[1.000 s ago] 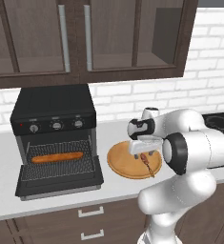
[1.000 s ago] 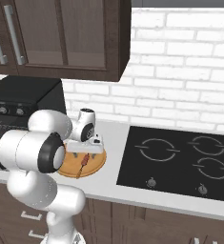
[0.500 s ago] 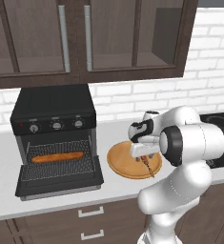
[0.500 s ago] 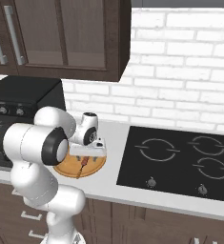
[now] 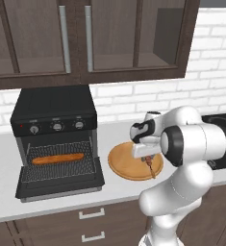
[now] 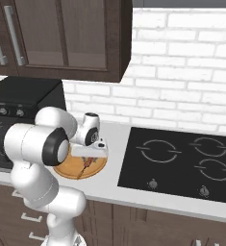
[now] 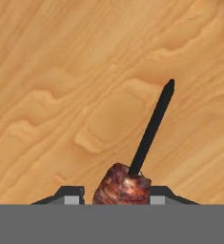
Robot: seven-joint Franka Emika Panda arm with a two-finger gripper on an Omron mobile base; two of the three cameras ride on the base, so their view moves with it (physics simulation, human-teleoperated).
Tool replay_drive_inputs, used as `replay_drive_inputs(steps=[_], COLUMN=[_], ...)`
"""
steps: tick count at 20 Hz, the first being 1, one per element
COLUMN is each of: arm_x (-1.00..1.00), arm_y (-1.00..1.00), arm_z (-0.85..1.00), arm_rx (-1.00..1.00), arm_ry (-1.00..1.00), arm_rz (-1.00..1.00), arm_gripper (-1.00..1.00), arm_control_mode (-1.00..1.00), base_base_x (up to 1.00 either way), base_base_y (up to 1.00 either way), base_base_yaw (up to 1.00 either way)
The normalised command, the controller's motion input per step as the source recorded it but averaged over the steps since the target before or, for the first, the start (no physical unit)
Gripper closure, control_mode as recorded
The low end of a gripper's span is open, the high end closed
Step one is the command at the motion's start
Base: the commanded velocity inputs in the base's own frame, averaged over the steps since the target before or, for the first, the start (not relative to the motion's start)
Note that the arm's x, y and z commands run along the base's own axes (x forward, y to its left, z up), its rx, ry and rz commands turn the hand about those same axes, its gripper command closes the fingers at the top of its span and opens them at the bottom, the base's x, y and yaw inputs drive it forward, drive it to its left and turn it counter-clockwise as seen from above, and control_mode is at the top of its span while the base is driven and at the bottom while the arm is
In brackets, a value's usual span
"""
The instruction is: Pick up the kebab skewer and baguette bread, and place them inside the toaster oven. Close the toaster oven door and start by setting the timer.
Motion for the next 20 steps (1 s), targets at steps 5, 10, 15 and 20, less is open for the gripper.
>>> replay_drive_inputs(steps=[5, 10, 15, 20], arm_x=[0.00, -0.03, -0.37, -0.50], arm_y=[0.27, 0.24, 0.08, 0.12], arm_z=[0.00, 0.14, 0.81, 0.89], arm_rx=[0.00, 0.00, 0.03, 0.01], arm_ry=[0.06, 0.01, 0.00, 0.01], arm_rz=[-0.13, -0.11, -0.03, -0.08], arm_gripper=[1.00, 1.00, 1.00, 1.00], arm_control_mode=[-1.00, -1.00, -1.00, -1.00], base_base_x=[0.00, 0.00, 0.00, 0.00], base_base_y=[0.00, 0.00, 0.00, 0.00], base_base_yaw=[0.00, 0.00, 0.00, 0.00])
